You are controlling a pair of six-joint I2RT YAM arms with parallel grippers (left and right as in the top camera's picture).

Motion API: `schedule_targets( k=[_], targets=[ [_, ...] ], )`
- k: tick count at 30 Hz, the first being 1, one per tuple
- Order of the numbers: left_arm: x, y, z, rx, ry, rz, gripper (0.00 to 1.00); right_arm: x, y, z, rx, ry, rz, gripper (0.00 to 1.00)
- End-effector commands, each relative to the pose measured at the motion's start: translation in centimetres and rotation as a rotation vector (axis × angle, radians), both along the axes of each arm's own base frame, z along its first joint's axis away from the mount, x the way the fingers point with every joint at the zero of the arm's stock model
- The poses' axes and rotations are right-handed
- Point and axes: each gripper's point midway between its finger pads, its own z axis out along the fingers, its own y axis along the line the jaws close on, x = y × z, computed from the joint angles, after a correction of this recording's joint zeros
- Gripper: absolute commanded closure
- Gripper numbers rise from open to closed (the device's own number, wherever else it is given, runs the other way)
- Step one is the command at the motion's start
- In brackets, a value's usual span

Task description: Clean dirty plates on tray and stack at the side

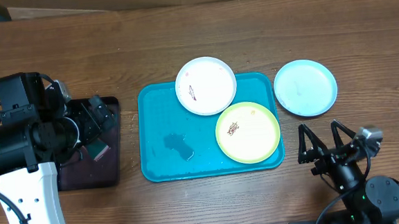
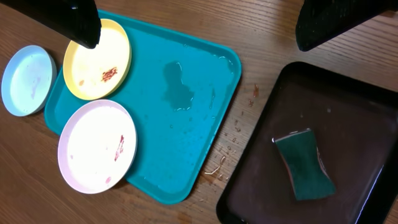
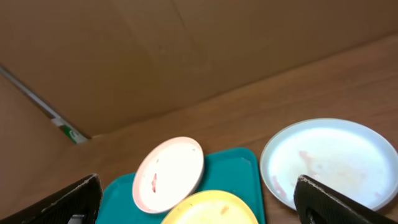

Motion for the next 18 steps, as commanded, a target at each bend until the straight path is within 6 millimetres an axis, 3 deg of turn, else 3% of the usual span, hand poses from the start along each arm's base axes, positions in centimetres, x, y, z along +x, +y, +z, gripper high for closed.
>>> schedule_targets(
  k=[1,9,18],
  targets=[
    [0.0,0.0,-0.3,0.011,0.009,-0.018,0.0,0.3,0.5,0.5,0.0,-0.006,0.029,0.0],
    [0.0,0.0,-0.3,0.011,0.009,-0.018,0.0,-0.2,2.2,1.1,0.013,-0.028,0.132,0.0],
    [0.0,0.0,-0.3,0.011,0.009,-0.018,0.0,-3.8,7.6,1.1,0.056,-0.008,0.508,0.0]
  ],
)
